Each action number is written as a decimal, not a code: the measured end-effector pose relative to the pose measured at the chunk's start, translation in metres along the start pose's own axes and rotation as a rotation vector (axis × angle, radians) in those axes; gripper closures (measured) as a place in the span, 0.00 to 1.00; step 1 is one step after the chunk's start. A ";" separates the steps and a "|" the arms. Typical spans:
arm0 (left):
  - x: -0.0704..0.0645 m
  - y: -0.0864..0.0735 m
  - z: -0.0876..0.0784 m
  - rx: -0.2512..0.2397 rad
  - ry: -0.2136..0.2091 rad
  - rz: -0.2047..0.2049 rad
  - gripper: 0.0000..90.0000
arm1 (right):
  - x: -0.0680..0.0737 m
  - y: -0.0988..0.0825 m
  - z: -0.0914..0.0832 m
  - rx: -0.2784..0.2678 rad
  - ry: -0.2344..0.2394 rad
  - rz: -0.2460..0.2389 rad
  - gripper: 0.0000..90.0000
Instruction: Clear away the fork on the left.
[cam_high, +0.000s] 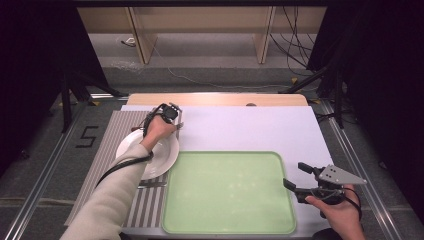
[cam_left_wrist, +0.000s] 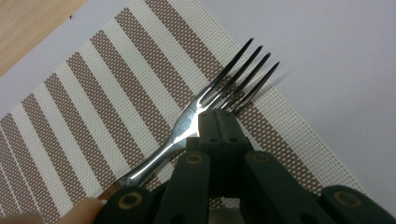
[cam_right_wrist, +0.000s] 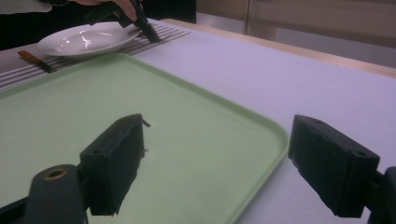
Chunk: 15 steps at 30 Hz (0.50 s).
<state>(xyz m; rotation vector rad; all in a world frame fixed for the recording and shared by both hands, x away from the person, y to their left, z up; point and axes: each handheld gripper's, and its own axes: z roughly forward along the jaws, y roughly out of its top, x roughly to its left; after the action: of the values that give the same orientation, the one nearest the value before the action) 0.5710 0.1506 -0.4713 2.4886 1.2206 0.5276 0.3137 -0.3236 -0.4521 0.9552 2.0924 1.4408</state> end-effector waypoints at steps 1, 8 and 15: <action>0.001 0.000 0.000 -0.001 0.001 0.001 0.99 | 0.000 0.000 0.000 0.000 0.000 0.000 0.22; 0.005 0.003 0.002 -0.002 0.005 -0.001 0.99 | 0.000 0.000 0.000 -0.001 0.002 0.002 0.22; 0.007 0.005 0.004 -0.006 0.015 -0.005 0.99 | 0.000 0.000 0.000 -0.001 0.003 0.002 0.22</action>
<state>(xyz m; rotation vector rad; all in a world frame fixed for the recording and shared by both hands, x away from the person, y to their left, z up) 0.5799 0.1526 -0.4720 2.4808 1.2286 0.5488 0.3135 -0.3236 -0.4521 0.9550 2.0932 1.4449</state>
